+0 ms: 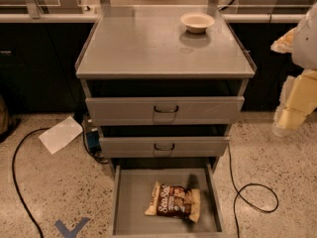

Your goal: Pick brown chip bag from bottom drawer and place on counter

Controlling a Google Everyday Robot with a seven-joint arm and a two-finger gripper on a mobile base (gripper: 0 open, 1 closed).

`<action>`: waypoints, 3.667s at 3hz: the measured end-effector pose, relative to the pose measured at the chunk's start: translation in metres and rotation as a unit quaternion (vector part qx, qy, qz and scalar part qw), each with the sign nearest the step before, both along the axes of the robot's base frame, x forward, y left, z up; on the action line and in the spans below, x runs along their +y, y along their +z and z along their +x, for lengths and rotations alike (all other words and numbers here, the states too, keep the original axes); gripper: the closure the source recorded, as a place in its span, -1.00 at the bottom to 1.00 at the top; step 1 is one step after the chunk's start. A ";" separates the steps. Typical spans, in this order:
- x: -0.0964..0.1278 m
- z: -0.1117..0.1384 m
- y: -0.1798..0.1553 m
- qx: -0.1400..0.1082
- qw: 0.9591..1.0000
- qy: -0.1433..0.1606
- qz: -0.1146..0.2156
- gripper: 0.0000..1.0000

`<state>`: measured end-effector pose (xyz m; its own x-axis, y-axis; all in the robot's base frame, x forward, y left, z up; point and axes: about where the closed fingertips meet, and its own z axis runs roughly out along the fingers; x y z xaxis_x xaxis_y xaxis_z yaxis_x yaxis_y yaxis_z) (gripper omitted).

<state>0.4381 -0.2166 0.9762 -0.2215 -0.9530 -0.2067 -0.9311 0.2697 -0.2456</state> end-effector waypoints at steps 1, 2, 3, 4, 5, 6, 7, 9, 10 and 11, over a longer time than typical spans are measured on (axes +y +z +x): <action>0.000 0.000 0.000 0.000 1.000 0.000 0.000 -1.00; 0.012 0.004 -0.014 -0.016 1.000 0.020 0.017 -1.00; 0.040 0.010 -0.065 -0.028 0.996 0.073 0.051 -1.00; 0.064 0.029 -0.139 -0.031 0.989 0.122 0.080 -1.00; 0.082 0.059 -0.211 -0.039 0.985 0.136 0.101 -1.00; 0.084 0.094 -0.283 -0.046 0.987 0.104 0.110 -1.00; 0.084 0.094 -0.283 -0.046 0.987 0.104 0.110 -1.00; 0.103 0.090 -0.339 -0.040 0.985 0.111 0.125 -1.00; 0.111 0.090 -0.407 -0.011 0.988 0.112 0.106 -1.00; 0.110 0.086 -0.484 0.029 0.992 0.101 0.071 -1.00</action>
Offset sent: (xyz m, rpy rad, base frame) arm 0.0115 0.0386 -0.0494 0.1139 -0.0870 0.1303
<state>0.5243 -0.1066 0.4926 -0.0444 -0.9415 -0.3340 -0.9813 0.1038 -0.1622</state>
